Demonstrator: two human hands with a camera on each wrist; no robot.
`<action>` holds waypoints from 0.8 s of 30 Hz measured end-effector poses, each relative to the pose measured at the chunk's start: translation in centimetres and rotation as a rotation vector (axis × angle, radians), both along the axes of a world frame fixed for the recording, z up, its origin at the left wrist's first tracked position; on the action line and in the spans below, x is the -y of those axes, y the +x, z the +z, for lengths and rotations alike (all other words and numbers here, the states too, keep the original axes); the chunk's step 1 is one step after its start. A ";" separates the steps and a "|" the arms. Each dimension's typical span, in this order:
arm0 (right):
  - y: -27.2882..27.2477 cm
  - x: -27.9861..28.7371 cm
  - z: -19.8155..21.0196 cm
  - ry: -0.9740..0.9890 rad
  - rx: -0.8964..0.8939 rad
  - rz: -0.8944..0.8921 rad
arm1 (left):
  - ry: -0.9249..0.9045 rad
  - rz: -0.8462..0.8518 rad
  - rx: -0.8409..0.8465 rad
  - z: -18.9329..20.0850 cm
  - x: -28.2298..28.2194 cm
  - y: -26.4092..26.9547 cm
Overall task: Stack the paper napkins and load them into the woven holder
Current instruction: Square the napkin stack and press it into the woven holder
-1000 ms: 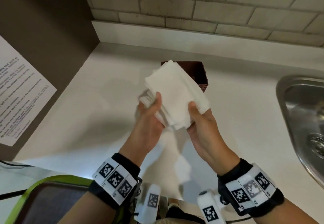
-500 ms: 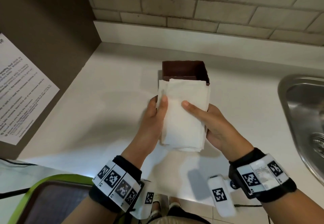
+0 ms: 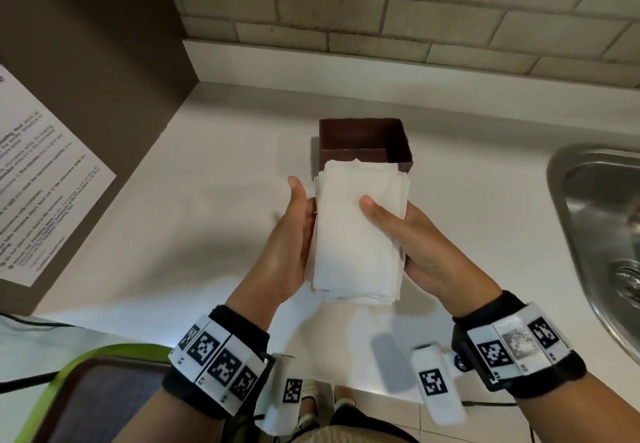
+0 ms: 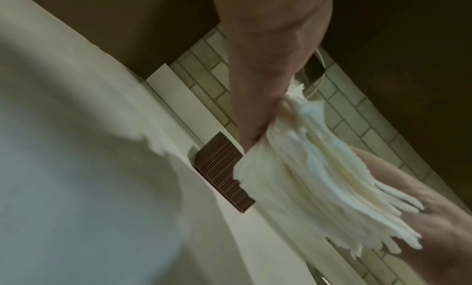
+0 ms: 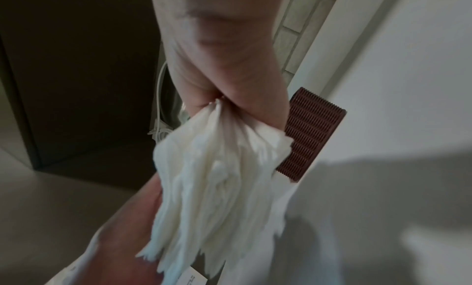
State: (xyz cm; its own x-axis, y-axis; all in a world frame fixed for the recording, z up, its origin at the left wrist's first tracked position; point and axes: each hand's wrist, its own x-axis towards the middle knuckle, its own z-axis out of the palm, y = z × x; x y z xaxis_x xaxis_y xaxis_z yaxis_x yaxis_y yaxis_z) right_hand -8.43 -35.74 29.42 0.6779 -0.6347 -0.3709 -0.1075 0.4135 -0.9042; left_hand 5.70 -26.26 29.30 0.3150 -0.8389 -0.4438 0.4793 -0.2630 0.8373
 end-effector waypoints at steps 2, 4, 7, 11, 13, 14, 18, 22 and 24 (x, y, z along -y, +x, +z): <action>0.3 0.0 -0.2 -0.030 -0.013 0.011 | -0.030 -0.024 0.041 -0.1 0.1 -0.3; 0.7 -0.3 -0.3 -0.056 -0.029 0.029 | -0.005 0.007 0.126 -0.2 0.3 -0.8; 1.6 -0.9 -0.6 -0.152 -0.121 -0.008 | 0.045 0.113 0.157 -0.9 0.7 -1.2; 2.4 -0.8 -1.2 -0.207 -0.232 -0.105 | 0.021 0.159 0.111 -1.5 0.7 -1.3; 2.5 -0.8 -1.2 -0.137 -0.214 -0.071 | 0.015 0.134 0.053 -1.5 0.7 -1.4; 2.4 -0.8 -1.2 -0.105 -0.206 -0.061 | 0.013 0.124 0.037 -1.5 0.8 -1.3; 2.3 -0.6 -1.3 -0.071 -0.185 -0.032 | 0.007 0.213 0.036 -1.2 1.2 -0.5; 2.3 -0.6 -1.6 -0.099 -0.185 0.010 | -0.022 0.187 0.020 -1.1 1.6 -0.1; 2.5 -0.4 -1.6 -0.108 -0.191 -0.046 | -0.008 0.189 0.026 -1.1 1.7 0.1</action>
State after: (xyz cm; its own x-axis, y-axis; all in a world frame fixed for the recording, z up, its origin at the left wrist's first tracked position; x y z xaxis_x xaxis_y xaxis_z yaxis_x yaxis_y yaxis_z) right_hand -5.94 -35.34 27.85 0.5710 -0.7063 -0.4184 -0.2645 0.3242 -0.9083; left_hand 5.84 -27.92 28.22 0.4785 -0.7672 -0.4270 0.4977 -0.1637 0.8518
